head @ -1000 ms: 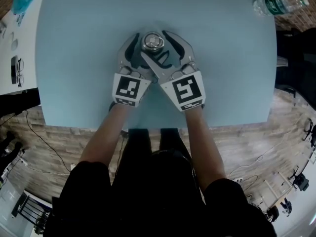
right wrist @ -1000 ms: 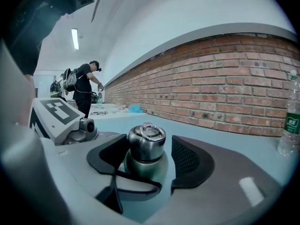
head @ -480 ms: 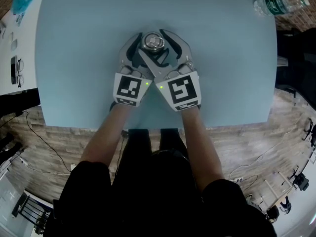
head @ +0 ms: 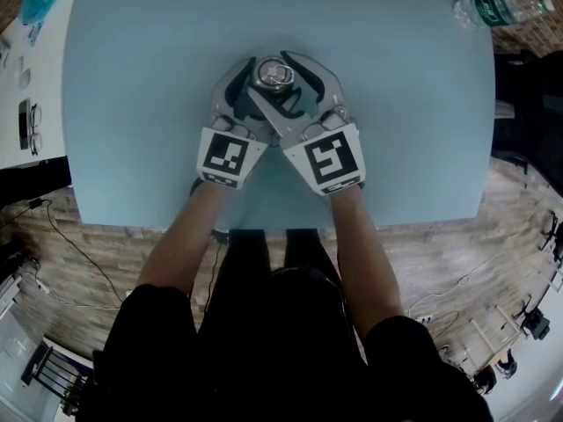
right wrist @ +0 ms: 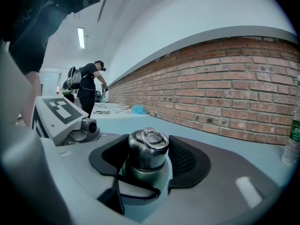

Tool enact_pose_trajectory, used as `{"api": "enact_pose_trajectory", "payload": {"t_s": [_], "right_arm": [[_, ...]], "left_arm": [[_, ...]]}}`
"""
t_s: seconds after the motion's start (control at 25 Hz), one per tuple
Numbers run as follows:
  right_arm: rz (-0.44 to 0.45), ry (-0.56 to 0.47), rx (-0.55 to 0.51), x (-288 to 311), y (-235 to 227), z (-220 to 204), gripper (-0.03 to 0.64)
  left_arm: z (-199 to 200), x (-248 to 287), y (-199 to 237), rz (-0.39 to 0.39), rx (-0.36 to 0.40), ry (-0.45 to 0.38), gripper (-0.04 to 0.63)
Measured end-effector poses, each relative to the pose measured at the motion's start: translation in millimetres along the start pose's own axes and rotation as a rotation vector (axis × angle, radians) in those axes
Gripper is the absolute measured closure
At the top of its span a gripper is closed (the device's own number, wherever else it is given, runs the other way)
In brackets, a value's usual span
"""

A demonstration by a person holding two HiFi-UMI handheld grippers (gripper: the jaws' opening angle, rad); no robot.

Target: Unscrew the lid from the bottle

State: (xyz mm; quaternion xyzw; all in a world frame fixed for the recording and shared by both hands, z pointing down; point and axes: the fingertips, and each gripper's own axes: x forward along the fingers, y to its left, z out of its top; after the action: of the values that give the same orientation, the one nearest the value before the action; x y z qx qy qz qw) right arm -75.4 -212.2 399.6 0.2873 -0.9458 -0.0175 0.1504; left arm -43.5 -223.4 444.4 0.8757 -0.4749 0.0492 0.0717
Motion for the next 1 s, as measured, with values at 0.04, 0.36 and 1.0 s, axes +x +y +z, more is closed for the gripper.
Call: {"api": "enact_pose_trajectory", "payload": {"t_s": [0.04,0.36,1.0], "right_arm": [[0.016,-0.001,-0.007,-0.2,0.7,-0.1,0.351],[0.112,-0.023,-0.039,-1.5,2.2,1.3,0.351],[0.337,-0.028,-0.112,-4.0,8.1,-1.3,0.352]], "left_arm": [[-0.1,-0.2,-0.3,-0.010,0.002,0.001,0.236],[0.5,0.6,-2.4,-0.096,0.025,0.016,0.236],[-1.0,-0.6,-6.9,-0.290,0.062,0.034,0.235]]}}
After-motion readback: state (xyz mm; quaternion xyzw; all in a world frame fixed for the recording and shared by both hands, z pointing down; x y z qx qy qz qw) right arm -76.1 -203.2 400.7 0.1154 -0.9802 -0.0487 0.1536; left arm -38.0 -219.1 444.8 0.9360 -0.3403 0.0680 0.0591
